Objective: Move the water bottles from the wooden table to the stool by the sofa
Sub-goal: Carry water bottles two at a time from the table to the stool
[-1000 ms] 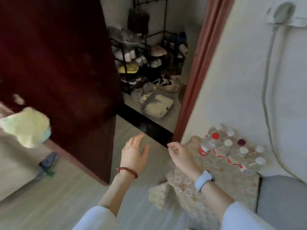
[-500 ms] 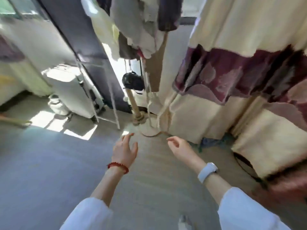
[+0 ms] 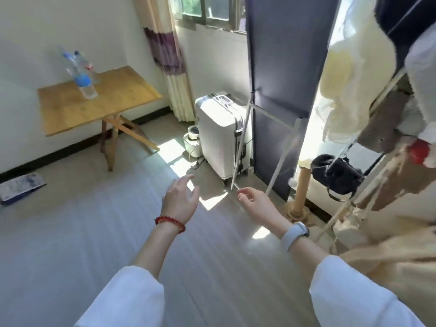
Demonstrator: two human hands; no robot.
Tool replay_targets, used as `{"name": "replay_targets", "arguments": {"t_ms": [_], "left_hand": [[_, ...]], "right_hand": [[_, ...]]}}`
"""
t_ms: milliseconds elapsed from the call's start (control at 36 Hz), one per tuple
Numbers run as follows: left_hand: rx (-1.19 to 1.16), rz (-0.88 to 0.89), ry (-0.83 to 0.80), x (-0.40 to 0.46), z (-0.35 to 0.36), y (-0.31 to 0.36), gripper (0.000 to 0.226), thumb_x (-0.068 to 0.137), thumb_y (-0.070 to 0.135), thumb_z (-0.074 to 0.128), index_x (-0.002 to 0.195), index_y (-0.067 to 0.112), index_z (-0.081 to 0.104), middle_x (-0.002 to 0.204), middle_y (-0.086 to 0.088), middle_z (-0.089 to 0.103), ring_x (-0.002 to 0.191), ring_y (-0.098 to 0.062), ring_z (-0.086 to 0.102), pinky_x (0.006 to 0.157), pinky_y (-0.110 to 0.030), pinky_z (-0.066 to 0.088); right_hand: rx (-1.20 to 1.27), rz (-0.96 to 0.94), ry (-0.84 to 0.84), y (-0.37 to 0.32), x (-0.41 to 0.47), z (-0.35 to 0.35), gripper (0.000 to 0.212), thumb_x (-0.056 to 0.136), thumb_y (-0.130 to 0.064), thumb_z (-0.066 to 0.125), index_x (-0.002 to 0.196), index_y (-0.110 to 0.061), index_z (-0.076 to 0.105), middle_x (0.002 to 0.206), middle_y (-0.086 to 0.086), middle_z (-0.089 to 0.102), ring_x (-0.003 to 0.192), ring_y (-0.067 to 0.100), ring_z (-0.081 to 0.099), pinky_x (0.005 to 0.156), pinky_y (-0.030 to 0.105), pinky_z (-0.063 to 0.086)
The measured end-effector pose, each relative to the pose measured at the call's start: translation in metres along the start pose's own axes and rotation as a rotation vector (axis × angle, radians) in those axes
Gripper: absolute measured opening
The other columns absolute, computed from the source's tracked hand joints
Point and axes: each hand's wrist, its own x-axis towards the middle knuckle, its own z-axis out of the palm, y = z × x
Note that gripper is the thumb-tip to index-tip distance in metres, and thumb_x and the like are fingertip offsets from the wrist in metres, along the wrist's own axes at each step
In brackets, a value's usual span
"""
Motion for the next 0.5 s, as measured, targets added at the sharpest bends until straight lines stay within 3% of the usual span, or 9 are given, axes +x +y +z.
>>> {"name": "replay_targets", "arguments": {"t_ms": [167,278,389,500], "left_hand": [[-0.002,-0.171,0.148,0.088,-0.052,-0.081,0.032,0.088,0.021,0.05,0.12,0.016,0.053,0.121,-0.009,0.056,0.113,-0.025,0.051,0.096,-0.038,0.041],[-0.003,-0.27,0.223,0.157,-0.094,-0.152,0.033,0.087,0.021,0.053,0.119,0.015,0.053,0.12,-0.011,0.056,0.111,-0.027,0.051,0.092,-0.034,0.04],[-0.002,-0.286,0.306,0.242,-0.149,-0.216,0.033,0.088,0.023,0.052,0.12,0.016,0.053,0.122,-0.008,0.055,0.111,-0.023,0.052,0.086,-0.025,0.037],[0.005,-0.286,0.404,0.333,-0.212,-0.265,0.031,0.087,0.02,0.052,0.117,0.014,0.055,0.119,-0.008,0.057,0.109,-0.021,0.053,0.089,-0.023,0.035]], "right_hand": [[-0.032,-0.092,-0.178,-0.085,0.132,0.065,0.028,0.091,-0.025,0.044,0.112,-0.018,0.061,0.112,0.002,0.066,0.106,0.018,0.058,0.084,0.026,0.042],[-0.011,-0.185,-0.257,-0.142,0.224,0.12,0.028,0.092,-0.021,0.044,0.113,-0.013,0.06,0.11,0.006,0.066,0.103,0.021,0.06,0.082,0.026,0.043],[-0.01,-0.228,-0.297,-0.206,0.317,0.177,0.027,0.092,-0.018,0.045,0.112,-0.009,0.06,0.111,0.01,0.066,0.1,0.023,0.062,0.085,0.028,0.045],[0.004,-0.257,-0.305,-0.287,0.404,0.225,0.025,0.09,-0.019,0.046,0.108,-0.011,0.062,0.108,0.012,0.067,0.099,0.026,0.063,0.084,0.035,0.047]]}}
